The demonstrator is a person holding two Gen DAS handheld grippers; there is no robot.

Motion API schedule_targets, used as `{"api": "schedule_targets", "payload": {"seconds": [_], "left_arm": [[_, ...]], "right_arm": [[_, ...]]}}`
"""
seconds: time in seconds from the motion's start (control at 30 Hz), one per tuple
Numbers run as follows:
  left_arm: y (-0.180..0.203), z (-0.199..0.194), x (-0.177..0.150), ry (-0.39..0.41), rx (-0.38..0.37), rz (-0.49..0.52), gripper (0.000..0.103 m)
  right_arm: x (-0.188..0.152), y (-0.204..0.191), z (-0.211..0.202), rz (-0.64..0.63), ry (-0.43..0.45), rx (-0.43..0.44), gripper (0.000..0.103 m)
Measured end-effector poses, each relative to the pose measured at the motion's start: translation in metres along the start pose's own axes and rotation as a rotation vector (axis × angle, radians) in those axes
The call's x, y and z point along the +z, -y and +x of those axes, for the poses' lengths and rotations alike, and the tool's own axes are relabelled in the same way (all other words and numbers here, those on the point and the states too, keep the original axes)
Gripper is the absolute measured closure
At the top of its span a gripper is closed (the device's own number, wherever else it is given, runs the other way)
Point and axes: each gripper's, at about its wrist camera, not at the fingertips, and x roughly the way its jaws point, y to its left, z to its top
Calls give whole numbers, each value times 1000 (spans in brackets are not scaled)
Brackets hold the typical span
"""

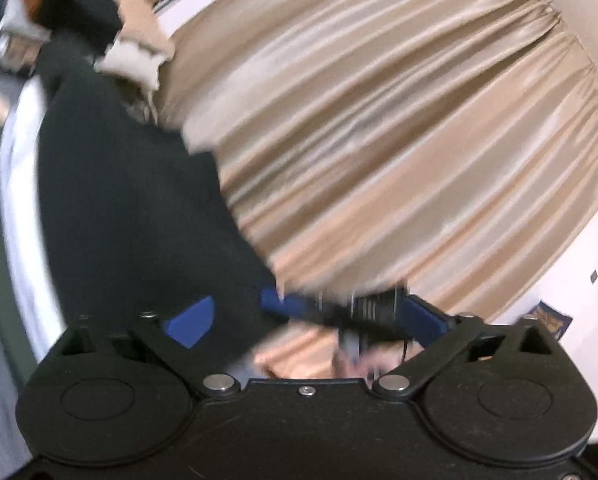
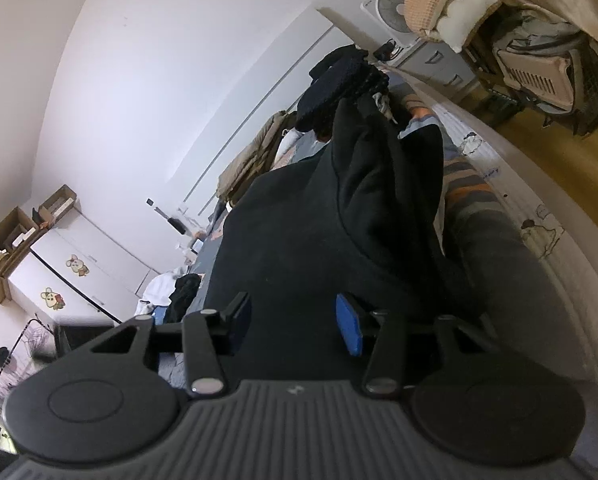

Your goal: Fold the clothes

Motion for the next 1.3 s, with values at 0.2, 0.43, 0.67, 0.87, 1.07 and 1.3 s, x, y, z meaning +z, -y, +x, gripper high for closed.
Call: {"api": "schedule_targets", "payload": {"seconds": [0.2, 0.43, 0.67, 0.87, 1.07, 1.3], "left_arm": [[-69, 42, 70, -74, 92, -134, 1], [-127, 42, 108, 129, 267, -171, 1], [-124, 58, 111, 65, 276, -101, 0], [-126, 48, 104, 74, 254, -126, 0], [-122, 49, 103, 50, 269, -79, 0], [-122, 47, 102, 49, 267, -71, 0]], "right_arm": [[-1, 2, 1, 3, 7, -2, 57], [-2, 14, 3, 17, 7, 27, 66], [32, -21, -3, -24, 6, 31, 60], [105, -60, 62, -256, -116, -164, 42], [151, -52, 126, -367, -154, -336, 42], [152, -14, 173, -310, -188, -466, 68]]}}
